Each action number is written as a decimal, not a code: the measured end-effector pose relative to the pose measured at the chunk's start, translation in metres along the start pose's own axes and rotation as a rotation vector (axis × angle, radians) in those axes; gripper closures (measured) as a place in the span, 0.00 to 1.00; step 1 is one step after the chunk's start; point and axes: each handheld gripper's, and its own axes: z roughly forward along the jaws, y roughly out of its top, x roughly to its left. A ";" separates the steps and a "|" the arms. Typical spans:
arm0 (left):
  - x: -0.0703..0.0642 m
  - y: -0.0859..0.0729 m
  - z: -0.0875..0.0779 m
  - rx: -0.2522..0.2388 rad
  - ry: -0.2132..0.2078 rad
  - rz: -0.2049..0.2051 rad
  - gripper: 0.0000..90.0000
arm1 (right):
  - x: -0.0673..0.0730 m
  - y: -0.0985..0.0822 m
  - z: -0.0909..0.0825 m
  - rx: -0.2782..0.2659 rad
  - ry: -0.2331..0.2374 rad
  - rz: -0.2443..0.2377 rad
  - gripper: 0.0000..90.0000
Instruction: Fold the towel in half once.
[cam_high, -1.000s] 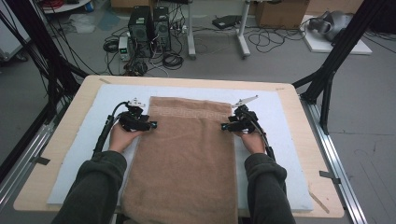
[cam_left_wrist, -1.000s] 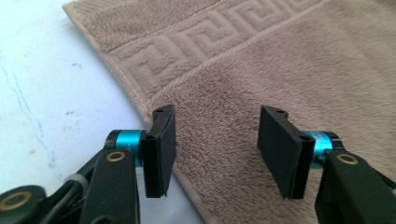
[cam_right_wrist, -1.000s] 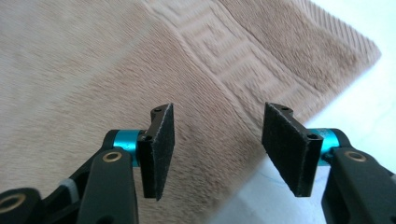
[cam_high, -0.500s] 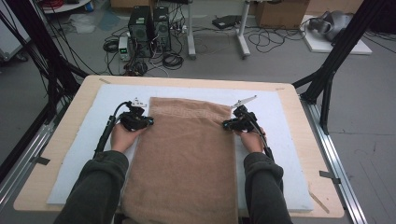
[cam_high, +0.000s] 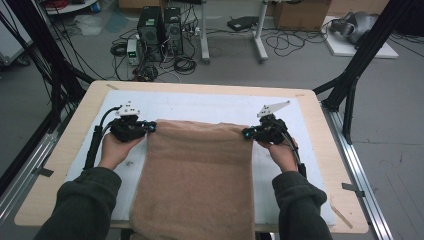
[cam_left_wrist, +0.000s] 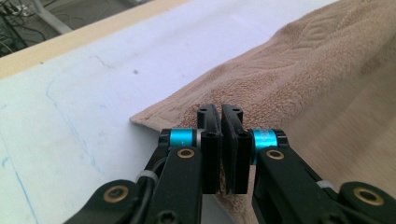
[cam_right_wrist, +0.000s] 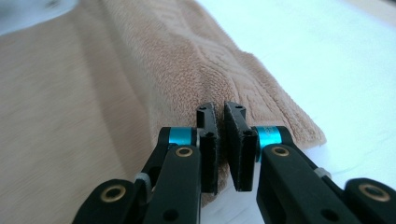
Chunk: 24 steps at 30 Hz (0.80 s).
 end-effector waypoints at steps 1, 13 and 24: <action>-0.004 -0.005 -0.004 0.001 -0.006 0.002 0.95 | 0.008 -0.004 -0.003 0.008 0.009 -0.004 0.93; -0.047 -0.061 -0.026 0.102 -0.080 0.114 0.94 | 0.052 -0.060 0.009 0.063 0.079 -0.010 0.93; -0.024 -0.049 -0.020 0.055 -0.063 0.002 0.65 | 0.034 -0.048 -0.005 -0.010 0.060 0.038 0.72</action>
